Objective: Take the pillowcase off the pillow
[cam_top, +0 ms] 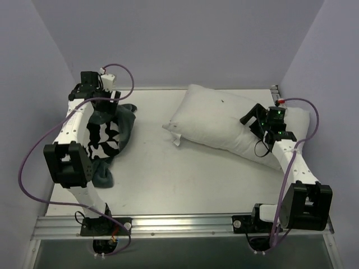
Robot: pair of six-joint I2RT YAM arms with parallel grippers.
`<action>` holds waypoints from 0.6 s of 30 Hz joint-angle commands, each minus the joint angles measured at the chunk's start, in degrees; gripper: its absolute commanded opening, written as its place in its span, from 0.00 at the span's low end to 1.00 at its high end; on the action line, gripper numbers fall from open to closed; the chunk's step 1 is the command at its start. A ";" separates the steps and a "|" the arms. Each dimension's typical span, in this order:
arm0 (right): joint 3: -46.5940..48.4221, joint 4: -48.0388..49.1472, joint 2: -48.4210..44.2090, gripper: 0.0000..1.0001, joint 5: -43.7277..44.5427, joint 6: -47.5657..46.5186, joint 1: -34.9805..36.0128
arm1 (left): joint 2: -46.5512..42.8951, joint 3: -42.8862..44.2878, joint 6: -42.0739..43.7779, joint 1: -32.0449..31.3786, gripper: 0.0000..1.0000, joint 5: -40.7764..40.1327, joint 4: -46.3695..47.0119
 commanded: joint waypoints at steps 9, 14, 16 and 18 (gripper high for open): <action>14.07 -23.01 -7.96 1.00 11.36 -13.97 2.18 | -12.07 -0.97 -5.68 0.48 0.94 -0.06 -11.03; 12.67 -25.38 -11.22 1.00 5.67 -14.41 2.18 | -23.05 -11.07 -2.61 0.74 0.94 -1.72 -15.69; 12.40 -26.26 -11.84 1.00 4.43 -14.85 2.27 | -27.78 -17.03 -1.55 1.09 0.94 -4.53 -15.96; 11.87 -26.53 -13.07 1.00 3.54 -15.46 2.27 | -30.88 -20.65 -1.02 1.62 0.94 -7.44 -16.40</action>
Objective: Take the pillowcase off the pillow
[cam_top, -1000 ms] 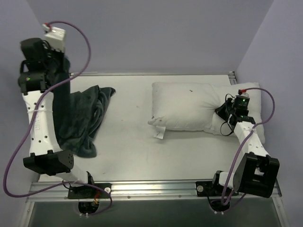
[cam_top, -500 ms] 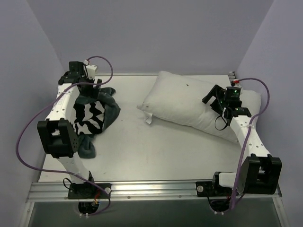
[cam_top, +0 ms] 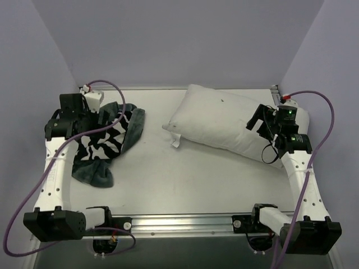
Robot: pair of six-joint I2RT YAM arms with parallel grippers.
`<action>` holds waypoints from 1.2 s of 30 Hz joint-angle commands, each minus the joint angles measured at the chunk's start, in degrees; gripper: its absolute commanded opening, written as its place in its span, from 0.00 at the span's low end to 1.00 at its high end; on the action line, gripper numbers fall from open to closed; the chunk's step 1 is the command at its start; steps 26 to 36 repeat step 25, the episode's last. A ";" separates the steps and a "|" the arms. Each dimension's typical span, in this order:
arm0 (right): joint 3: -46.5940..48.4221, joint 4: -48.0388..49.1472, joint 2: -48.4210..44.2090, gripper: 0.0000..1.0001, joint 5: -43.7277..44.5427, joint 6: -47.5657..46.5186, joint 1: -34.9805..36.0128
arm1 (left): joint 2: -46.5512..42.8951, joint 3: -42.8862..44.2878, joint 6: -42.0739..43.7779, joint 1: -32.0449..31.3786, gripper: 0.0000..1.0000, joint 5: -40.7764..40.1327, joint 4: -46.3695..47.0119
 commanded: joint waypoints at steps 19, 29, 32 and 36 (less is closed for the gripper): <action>-6.17 1.34 -8.70 1.00 0.89 -3.12 0.17 | -25.79 -36.28 2.95 2.70 0.94 -12.93 9.21; -7.23 2.22 -9.05 1.00 -2.71 -4.52 0.17 | -26.14 -36.72 2.95 2.70 0.94 -13.28 9.31; -7.23 2.22 -9.05 1.00 -2.71 -4.52 0.17 | -26.14 -36.72 2.95 2.70 0.94 -13.28 9.31; -7.23 2.22 -9.05 1.00 -2.71 -4.52 0.17 | -26.14 -36.72 2.95 2.70 0.94 -13.28 9.31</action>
